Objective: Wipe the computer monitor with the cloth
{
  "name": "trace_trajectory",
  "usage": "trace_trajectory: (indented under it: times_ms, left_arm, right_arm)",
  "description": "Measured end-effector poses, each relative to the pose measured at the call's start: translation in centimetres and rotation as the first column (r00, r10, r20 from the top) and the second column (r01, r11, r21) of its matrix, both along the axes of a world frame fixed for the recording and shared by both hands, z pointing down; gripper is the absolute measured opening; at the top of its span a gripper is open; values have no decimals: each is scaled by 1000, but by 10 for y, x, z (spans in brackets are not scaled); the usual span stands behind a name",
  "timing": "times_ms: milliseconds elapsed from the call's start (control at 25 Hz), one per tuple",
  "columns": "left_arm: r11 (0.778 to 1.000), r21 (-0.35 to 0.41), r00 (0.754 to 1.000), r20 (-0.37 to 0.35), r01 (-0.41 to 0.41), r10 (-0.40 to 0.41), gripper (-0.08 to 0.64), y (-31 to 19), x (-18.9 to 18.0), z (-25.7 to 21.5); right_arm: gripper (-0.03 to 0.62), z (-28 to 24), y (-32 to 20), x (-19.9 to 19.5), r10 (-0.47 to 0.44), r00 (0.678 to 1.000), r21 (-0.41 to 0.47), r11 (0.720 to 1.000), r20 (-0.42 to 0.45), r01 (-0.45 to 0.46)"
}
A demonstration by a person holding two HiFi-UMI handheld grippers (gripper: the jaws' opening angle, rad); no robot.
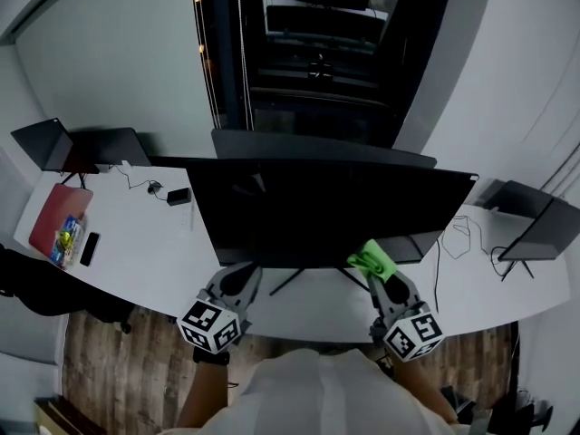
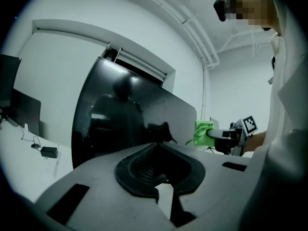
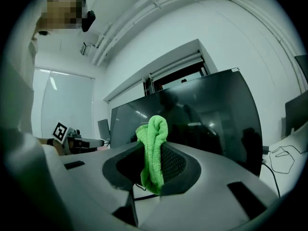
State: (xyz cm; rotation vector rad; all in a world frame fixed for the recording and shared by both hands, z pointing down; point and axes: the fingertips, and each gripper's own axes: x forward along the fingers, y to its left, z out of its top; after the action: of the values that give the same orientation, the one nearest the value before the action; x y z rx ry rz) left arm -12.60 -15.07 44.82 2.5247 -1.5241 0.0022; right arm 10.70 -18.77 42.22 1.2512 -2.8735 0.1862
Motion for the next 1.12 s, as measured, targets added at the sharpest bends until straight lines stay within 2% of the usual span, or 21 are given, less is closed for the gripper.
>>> trace_trajectory:
  times_ms: [240,480,800,1120]
  left_arm:
    - [999,-16,999,1,33,-33,21,25,-39,12]
    - [998,-27,999,0,51,-51,21,45,-69,21]
    - [999,-28,999,-1,37,-37,21,56,-82,22]
    - [1000,-15,1000,-9,27,-28,21,58,-84,18]
  right_arm:
    - [68,29,27,-29,-17,998,-39,999,-56,14]
    - [67,39,38,-43,22,997,-58,998,-80,-26]
    - [67,42,48,-62,21,997,-60,998,-79,-26]
    - [67,36,51,-64,24,994,-45,999,-105,-29]
